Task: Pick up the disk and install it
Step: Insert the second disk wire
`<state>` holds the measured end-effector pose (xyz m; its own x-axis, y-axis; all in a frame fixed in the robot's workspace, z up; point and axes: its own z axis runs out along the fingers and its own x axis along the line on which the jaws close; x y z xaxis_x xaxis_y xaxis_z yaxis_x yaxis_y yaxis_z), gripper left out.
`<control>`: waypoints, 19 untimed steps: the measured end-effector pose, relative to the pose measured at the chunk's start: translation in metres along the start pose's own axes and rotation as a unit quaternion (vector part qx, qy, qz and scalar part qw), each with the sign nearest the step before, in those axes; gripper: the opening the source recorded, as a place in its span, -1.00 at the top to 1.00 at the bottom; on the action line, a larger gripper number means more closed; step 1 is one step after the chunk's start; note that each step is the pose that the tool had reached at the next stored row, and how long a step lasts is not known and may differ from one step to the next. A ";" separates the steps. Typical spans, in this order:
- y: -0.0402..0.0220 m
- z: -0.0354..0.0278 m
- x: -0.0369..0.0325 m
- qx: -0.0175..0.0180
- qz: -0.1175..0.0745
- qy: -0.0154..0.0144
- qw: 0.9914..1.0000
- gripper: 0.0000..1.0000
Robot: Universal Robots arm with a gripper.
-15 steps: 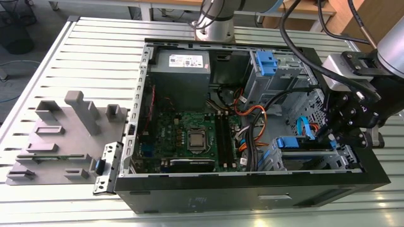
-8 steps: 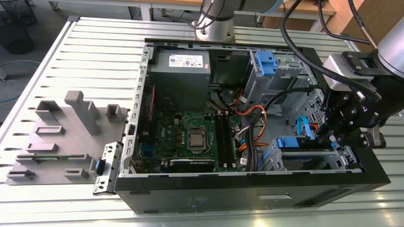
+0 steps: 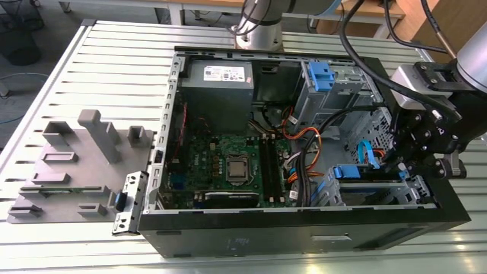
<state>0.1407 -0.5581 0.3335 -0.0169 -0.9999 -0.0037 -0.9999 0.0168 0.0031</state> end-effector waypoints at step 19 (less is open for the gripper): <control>-0.0017 0.0001 0.0000 0.000 0.000 0.000 1.000 0.66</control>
<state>0.1424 -0.5582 0.3333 -0.0170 -0.9998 -0.0037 -0.9999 0.0170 0.0031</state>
